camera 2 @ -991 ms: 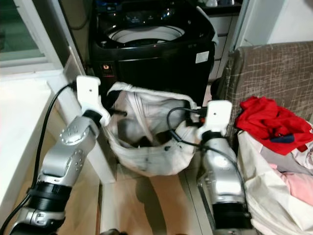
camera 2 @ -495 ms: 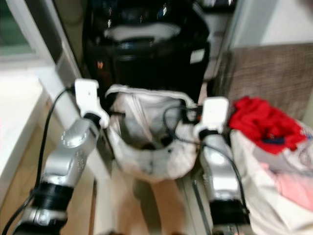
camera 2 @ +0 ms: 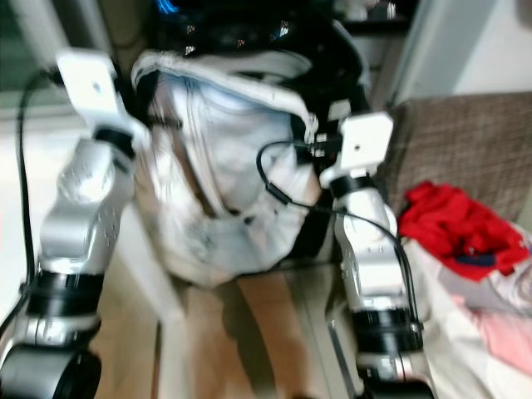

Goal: Clothes washing

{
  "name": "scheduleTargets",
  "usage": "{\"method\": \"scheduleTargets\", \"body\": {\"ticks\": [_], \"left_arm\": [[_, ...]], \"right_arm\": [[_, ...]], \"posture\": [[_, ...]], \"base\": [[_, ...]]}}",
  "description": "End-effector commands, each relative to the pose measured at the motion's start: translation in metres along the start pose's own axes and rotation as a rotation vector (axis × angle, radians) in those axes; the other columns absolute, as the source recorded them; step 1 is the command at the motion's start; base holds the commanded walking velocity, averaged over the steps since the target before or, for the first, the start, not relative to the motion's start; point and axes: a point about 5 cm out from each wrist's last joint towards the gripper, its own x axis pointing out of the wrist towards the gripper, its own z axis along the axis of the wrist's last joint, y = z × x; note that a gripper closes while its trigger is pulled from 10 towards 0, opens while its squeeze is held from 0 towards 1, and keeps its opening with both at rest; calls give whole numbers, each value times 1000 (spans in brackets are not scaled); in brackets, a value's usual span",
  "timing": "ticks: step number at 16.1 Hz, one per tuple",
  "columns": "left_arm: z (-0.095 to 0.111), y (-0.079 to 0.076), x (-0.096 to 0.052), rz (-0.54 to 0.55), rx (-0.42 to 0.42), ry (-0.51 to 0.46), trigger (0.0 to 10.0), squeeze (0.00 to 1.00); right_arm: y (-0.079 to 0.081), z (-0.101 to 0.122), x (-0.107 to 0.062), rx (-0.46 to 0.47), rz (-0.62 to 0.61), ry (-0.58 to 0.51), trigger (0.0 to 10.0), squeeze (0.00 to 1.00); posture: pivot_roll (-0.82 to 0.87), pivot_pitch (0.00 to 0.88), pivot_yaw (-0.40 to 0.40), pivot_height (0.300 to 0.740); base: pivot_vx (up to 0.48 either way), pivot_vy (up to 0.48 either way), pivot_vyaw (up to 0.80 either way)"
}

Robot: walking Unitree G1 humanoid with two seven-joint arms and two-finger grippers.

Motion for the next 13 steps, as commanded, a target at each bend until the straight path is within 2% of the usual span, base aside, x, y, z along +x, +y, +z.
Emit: {"method": "scheduleTargets", "body": {"ticks": [1, 3, 5, 8, 9, 12, 13], "left_arm": [[16, -4, 14, -51, 48, -46, 0, 0], [33, -3, 32, -106, 90, -85, 0, 0], [37, 4, 43, -102, 126, -76, 0, 0], [25, 5, 43, -96, 68, -18, 0, 0], [19, 2, 40, -99, 56, 0, 0, 0], [11, -6, 38, -127, 32, 12, 0, 0], [10, -9, 39, -149, 34, 17, 0, 0]], "right_arm": [[-11, -4, -7, 17, -51, 15, 10000, 0], [-13, -11, -19, 35, -66, 37, 10000, 0], [-15, -14, -28, 46, -89, 59, 10000, 0], [-17, -16, -26, 4, -122, 113, 10000, 0], [-16, -15, -25, -1, -120, 110, 10000, 1000], [-15, -8, -26, 30, -109, 74, 10000, 1000], [-22, 5, -22, 26, -149, 26, 10000, 1000]], "posture": [[-153, 0, 27, 740], [-159, 0, 36, 740], [-177, 0, 53, 740], [-197, 0, 71, 740], [-197, 0, 71, 740], [-191, 0, 64, 740], [-189, 0, 62, 740]], "base": [[480, 0, 0], [480, 0, 0], [480, 0, 0], [480, 0, 0], [480, 0, 0], [480, 0, 0], [480, 0, 0]]}}
